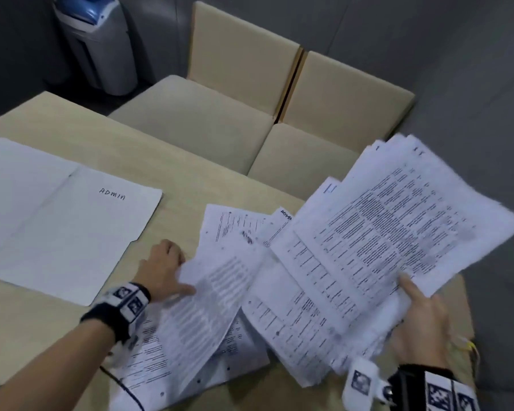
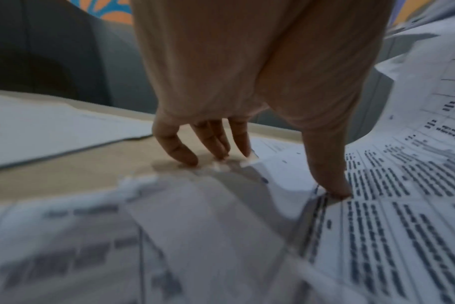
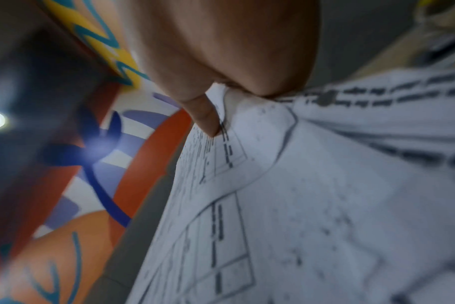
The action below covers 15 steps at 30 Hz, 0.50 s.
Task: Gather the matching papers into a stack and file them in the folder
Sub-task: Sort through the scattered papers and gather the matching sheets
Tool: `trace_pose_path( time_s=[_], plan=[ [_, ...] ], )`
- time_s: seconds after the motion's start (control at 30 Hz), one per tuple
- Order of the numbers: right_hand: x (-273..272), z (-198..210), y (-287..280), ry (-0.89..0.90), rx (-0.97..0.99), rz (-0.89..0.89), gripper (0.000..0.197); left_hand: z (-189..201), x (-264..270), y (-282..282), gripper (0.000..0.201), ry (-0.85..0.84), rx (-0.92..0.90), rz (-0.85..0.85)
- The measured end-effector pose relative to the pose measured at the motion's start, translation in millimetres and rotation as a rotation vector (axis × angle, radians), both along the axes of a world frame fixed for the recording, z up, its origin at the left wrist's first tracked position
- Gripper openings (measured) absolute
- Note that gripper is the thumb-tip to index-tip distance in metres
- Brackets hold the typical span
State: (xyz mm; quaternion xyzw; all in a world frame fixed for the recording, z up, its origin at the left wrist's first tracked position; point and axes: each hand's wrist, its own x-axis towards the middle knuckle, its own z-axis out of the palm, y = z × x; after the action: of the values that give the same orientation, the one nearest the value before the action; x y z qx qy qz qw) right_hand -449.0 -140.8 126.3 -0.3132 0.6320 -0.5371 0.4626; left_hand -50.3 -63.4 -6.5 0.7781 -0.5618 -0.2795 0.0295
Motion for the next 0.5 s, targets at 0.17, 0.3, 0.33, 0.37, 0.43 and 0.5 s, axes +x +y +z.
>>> trace_pose_path(
  time_s=[0.17,0.3,0.33,0.37,0.43,0.5],
  plan=[
    [15.5,-79.9,26.5,-0.215,0.418,0.06,0.037,-9.4,-27.1,12.2,0.077,0.001,-0.002,0.052],
    [39.8,-102.2,23.2,-0.25,0.57,0.206,0.032,4.3,-35.6,6.7,0.037,-0.095,0.151,-0.115],
    [47.4,-103.6,17.4,-0.224,0.565,0.235,0.038,6.9,-37.2,5.8,0.028,-0.065,0.148,-0.138],
    [53.2,-108.3,10.5,-0.197,0.559,0.257,0.047,8.4,-38.6,4.6,0.024,-0.012,0.139,-0.147],
    [63.4,-114.7,-1.5,-0.175,0.559,0.308,0.066,9.7,-42.4,3.0,0.026,0.107,0.13,-0.162],
    [69.7,-119.8,-8.8,-0.1,0.555,0.308,0.055,12.5,-43.4,2.2,0.027,0.174,0.132,-0.158]
  ],
)
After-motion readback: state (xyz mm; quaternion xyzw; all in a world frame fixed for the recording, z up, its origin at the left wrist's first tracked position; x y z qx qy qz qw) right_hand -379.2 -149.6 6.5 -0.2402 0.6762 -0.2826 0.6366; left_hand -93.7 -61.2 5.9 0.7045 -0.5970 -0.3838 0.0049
